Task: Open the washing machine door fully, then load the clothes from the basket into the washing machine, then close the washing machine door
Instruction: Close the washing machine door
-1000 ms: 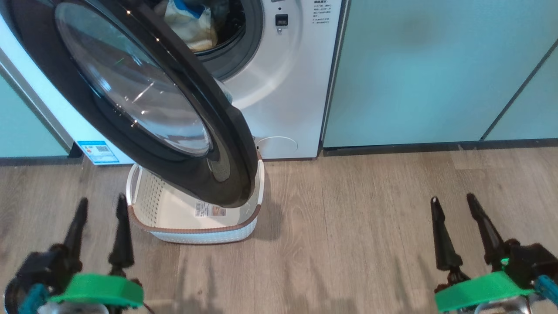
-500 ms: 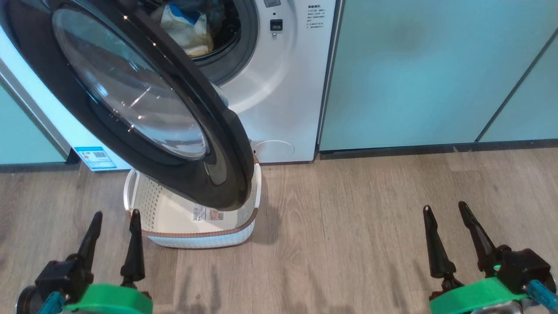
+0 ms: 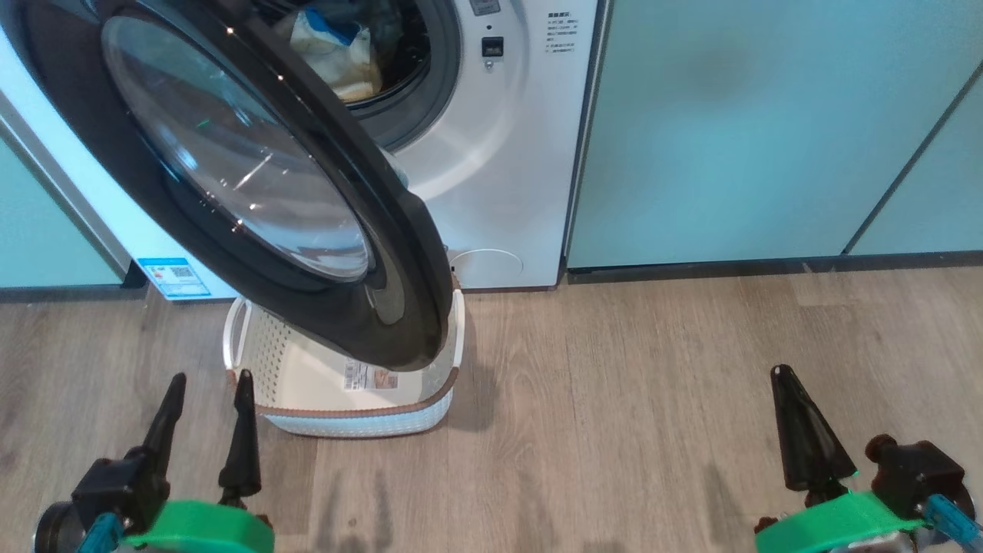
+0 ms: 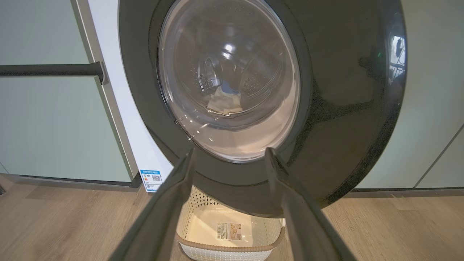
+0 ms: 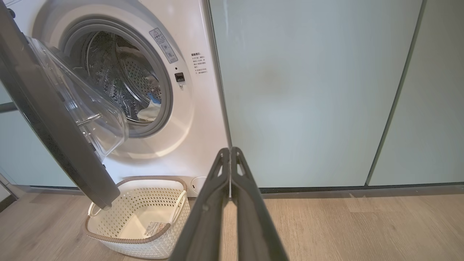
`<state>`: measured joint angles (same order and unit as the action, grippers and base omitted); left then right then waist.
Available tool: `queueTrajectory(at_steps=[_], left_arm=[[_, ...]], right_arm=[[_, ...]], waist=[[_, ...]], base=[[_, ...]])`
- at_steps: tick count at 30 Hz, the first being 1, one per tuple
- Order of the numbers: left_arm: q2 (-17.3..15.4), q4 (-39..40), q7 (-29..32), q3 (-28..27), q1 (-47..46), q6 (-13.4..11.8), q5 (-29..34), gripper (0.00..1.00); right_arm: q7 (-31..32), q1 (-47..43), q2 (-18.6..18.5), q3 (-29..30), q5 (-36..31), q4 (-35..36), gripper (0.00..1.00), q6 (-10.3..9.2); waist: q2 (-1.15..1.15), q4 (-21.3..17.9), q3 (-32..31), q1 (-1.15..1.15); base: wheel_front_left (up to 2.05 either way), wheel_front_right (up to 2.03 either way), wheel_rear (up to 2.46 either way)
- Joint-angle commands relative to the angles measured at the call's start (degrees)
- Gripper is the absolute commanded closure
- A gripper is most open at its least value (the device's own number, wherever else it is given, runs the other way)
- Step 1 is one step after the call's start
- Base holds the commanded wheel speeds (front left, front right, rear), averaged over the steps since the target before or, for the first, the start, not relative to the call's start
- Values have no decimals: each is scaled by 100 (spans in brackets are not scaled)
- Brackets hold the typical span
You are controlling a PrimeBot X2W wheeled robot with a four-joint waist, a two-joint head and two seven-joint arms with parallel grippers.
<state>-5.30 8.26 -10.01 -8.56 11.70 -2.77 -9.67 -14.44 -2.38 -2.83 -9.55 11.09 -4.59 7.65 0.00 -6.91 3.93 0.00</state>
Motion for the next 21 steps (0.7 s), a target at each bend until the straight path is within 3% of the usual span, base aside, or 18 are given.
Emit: queueTrajectory(at_steps=[1, 10, 15, 21], left_arm=[[-69, 180, -25, -154, -144, -38, 35, 0], [-103, 185, 7, -6, -345, -13, 37, 0], [-114, 144, -28, 80, -487, -8, 40, 0], [-91, 54, -64, 214, -608, 10, 29, 0]], right_arm=[[-56, 144, -5, -119, 11, 155, 100, -16], [-48, 523, -21, -330, -63, -169, 100, -16], [-51, 1164, -47, -632, 33, -697, 100, -16], [-54, 1868, -27, -581, 198, -1168, 100, -16]], waist=[[0, 15, 2, 0], [0, 426, 89, 0], [0, 847, 171, 0], [0, 1325, 240, 0]], base=[[0, 0, 0], [0, 0, 0], [0, 0, 0], [0, 0, 0]])
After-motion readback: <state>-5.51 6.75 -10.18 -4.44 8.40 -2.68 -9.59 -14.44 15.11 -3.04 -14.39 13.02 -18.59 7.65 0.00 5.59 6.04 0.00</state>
